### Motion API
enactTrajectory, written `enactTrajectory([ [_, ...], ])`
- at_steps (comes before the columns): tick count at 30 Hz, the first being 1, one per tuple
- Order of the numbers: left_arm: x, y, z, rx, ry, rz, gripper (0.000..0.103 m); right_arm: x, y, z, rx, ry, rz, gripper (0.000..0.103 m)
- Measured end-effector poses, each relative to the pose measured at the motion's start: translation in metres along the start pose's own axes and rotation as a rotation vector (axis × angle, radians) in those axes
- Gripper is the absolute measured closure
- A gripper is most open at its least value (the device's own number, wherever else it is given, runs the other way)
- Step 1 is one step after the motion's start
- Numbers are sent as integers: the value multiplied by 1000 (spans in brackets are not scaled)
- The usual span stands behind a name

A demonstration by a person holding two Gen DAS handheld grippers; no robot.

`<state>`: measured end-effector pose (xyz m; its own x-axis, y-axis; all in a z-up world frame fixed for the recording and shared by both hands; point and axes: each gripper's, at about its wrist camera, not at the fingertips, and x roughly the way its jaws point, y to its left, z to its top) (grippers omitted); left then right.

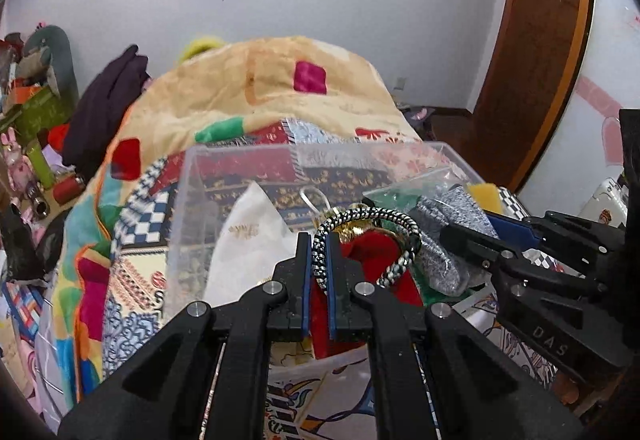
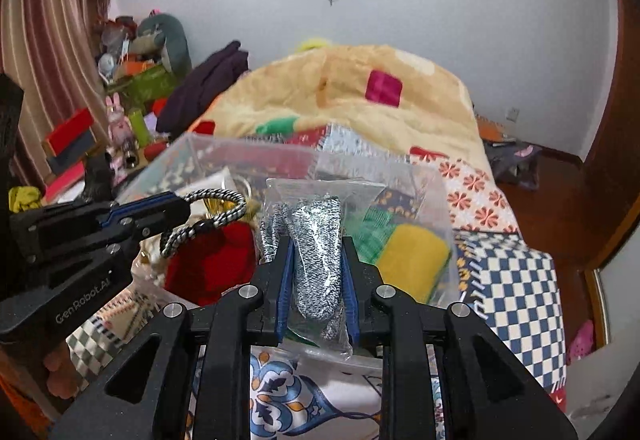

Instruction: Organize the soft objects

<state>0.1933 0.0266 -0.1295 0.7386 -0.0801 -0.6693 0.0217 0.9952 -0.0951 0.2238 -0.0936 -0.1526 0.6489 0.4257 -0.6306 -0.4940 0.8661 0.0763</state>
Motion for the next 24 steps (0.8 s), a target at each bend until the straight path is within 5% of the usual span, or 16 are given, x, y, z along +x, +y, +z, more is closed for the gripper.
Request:
enactTrajectory([
  [12,-24,-5,-7,31,-27,0,89,-24,-4,0,19,-32,12,64],
  [24,-117,-14,11,21,-245,-36,62,-108,-2,12,51,-251,30,64],
])
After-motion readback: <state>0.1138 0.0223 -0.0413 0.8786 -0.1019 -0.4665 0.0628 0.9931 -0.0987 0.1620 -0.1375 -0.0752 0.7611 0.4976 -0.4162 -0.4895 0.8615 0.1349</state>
